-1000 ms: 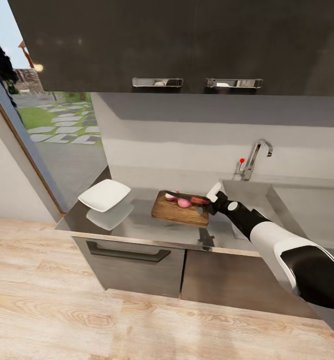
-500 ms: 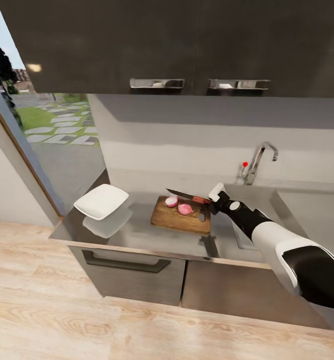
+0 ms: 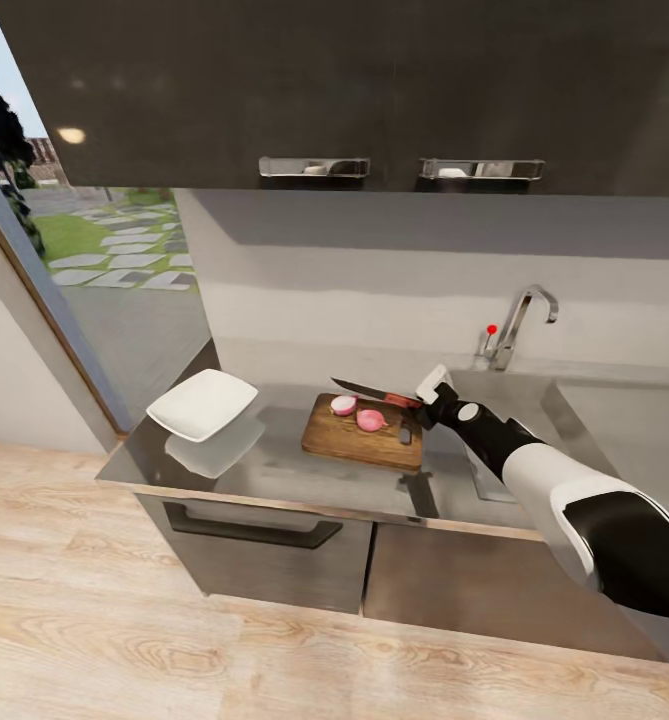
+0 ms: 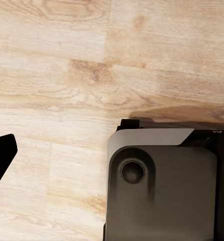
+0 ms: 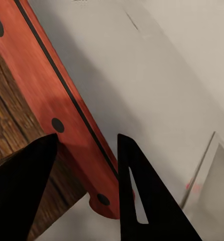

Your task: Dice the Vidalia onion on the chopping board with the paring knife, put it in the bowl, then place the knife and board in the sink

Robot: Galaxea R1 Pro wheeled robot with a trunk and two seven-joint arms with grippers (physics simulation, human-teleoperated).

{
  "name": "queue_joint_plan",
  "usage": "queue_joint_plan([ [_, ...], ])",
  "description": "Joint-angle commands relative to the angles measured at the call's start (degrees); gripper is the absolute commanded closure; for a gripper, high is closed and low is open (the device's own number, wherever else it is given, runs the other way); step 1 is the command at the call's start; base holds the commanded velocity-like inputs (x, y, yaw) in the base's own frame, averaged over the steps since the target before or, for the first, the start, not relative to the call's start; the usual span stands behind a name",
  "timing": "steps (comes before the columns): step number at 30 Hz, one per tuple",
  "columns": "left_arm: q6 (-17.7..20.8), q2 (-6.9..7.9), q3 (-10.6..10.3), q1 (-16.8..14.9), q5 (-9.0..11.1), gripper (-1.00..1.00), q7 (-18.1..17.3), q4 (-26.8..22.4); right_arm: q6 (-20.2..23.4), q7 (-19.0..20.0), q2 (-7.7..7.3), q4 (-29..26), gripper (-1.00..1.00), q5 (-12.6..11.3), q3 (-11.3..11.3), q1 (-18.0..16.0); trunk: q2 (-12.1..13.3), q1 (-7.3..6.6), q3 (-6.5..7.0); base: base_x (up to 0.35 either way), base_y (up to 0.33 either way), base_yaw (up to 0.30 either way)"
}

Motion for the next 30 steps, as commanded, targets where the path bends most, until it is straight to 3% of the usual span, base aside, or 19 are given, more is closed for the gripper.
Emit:
queue_joint_plan([
  [1,-0.4,-0.04,-0.5,-0.1,0.6,-1.00,0.1,0.3,-0.2,0.2,0.01,0.0,1.00,0.6,-0.2,0.0,-0.1,0.02,-0.09,0.000,0.000,0.000],
  [30,-0.4,-0.03,-0.5,-0.1,0.6,-1.00,0.1,0.3,-0.1,0.2,0.16,0.1,1.00,0.6,-0.2,0.0,-0.1,0.02,-2.26,0.000,0.000,0.000],
])
